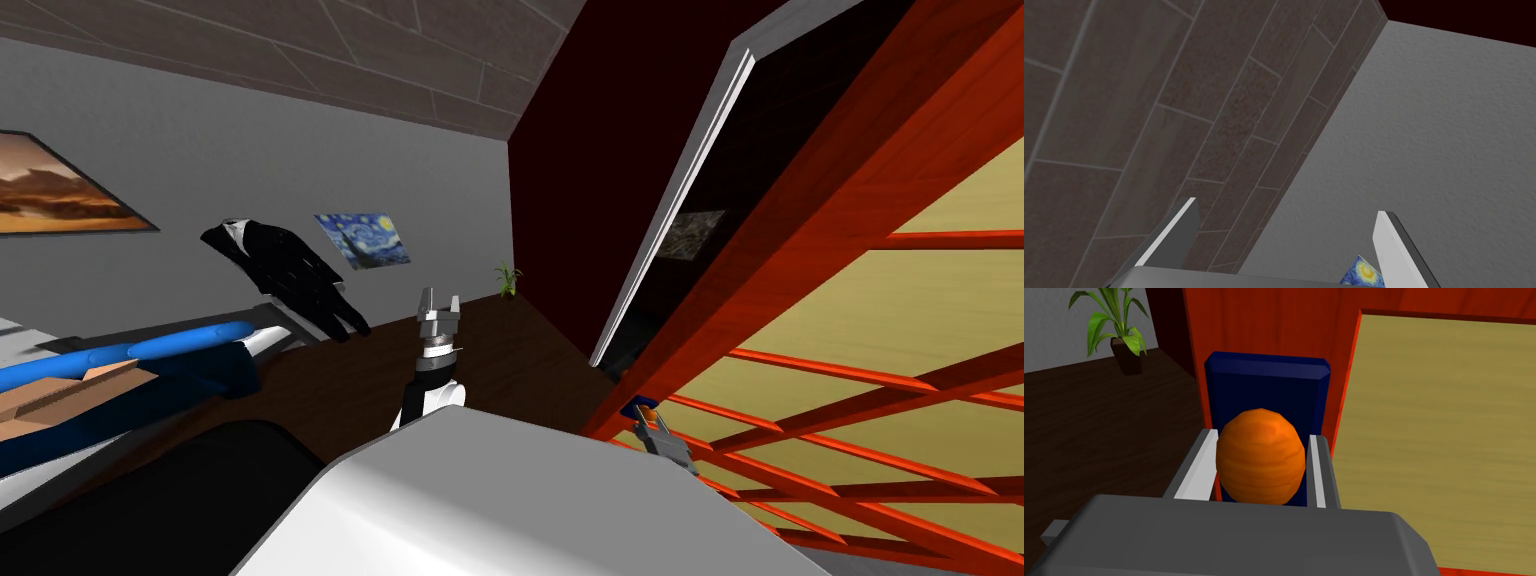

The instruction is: Pull the door open

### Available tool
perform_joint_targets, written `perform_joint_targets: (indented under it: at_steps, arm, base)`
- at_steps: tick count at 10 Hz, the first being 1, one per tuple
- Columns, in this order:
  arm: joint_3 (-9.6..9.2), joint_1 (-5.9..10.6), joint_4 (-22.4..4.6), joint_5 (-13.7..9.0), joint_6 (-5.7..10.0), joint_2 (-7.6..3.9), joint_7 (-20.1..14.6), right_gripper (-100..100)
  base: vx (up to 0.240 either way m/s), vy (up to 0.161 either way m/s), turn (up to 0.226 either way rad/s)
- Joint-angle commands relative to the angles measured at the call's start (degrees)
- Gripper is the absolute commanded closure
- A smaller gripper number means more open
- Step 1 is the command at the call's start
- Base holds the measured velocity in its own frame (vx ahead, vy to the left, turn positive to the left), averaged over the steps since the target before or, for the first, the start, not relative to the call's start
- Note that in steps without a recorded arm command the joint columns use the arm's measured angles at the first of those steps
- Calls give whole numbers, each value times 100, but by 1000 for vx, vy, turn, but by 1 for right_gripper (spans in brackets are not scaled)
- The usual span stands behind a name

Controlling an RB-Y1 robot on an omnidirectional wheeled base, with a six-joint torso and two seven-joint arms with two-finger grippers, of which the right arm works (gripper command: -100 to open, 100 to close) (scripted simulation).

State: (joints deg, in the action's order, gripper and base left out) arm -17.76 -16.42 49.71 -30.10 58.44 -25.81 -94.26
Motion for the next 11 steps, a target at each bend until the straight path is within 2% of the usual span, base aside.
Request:
perform_joint_targets:
  at_steps: [1,5,6,11]
  arm:
    - [-111,-56,-42,59,149,-67,-112,100]
    - [-290,-169,-100,158,414,-230,-317,100]
    - [-275,-138,-132,151,375,-196,-287,100]
    - [-422,-148,-328,249,651,-322,-496,100]
  base:
    - [-192,-49,113]
    - [-188,-36,104]
    - [-80,-3,13]
    - [-194,-32,124]
